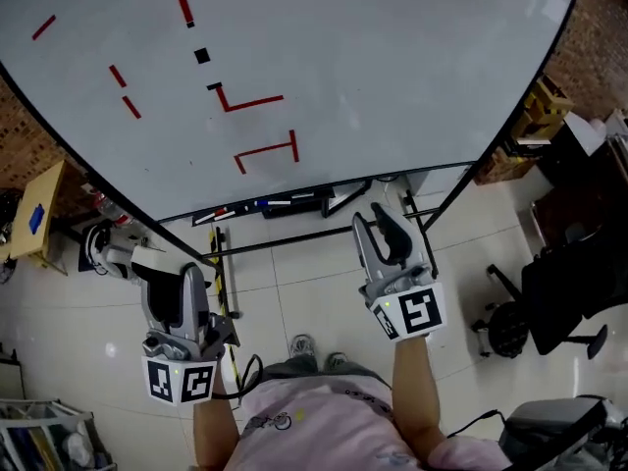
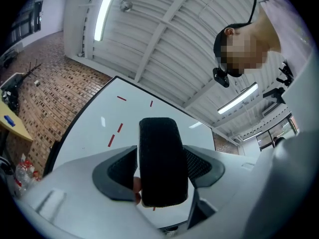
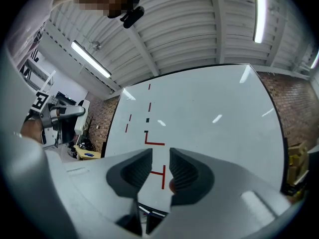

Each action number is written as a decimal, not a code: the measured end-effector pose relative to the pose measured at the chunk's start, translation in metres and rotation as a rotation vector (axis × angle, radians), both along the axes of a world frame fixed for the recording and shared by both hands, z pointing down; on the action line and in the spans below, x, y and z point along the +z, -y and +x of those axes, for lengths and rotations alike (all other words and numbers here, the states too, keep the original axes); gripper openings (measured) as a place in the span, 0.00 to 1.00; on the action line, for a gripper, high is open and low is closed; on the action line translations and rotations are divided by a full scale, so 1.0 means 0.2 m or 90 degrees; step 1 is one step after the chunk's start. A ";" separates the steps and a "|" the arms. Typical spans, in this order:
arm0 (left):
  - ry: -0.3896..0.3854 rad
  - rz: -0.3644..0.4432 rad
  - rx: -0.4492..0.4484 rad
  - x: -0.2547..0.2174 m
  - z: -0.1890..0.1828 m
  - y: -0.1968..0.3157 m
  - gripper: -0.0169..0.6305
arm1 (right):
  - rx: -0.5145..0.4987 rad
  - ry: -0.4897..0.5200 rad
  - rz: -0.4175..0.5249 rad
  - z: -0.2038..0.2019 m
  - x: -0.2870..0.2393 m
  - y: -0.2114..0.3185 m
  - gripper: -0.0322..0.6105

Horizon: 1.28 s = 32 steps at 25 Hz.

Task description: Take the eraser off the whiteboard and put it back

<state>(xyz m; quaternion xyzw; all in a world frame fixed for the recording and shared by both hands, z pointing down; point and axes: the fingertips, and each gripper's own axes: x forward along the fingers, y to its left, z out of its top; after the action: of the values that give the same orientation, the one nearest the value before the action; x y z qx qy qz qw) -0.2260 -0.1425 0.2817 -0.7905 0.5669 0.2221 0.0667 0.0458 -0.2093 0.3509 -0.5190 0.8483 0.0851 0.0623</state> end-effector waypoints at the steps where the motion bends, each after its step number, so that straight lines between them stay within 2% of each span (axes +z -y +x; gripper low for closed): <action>1: -0.002 -0.007 -0.003 0.01 0.04 -0.04 0.47 | -0.006 0.003 -0.003 0.03 0.00 -0.04 0.21; 6: -0.010 -0.022 -0.010 0.03 0.19 -0.20 0.47 | -0.020 0.009 -0.006 0.16 0.01 -0.20 0.21; 10: -0.013 -0.027 -0.016 0.04 0.23 -0.30 0.47 | -0.021 0.013 -0.001 0.22 0.00 -0.31 0.21; 18: -0.005 -0.002 -0.017 -0.01 0.19 -0.45 0.47 | -0.015 0.011 0.023 0.21 -0.09 -0.47 0.21; 26: -0.005 -0.035 -0.012 0.09 0.07 -0.66 0.47 | 0.002 -0.025 0.002 0.11 -0.06 -0.74 0.21; 32: -0.015 -0.032 -0.037 0.08 0.09 -0.82 0.47 | -0.011 -0.022 0.022 0.16 -0.12 -0.85 0.21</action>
<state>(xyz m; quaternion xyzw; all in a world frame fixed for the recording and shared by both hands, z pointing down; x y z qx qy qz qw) -0.2079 0.0210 0.2971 -0.7723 0.5959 0.2149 0.0467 0.0782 -0.0397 0.3266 -0.5091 0.8520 0.1083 0.0572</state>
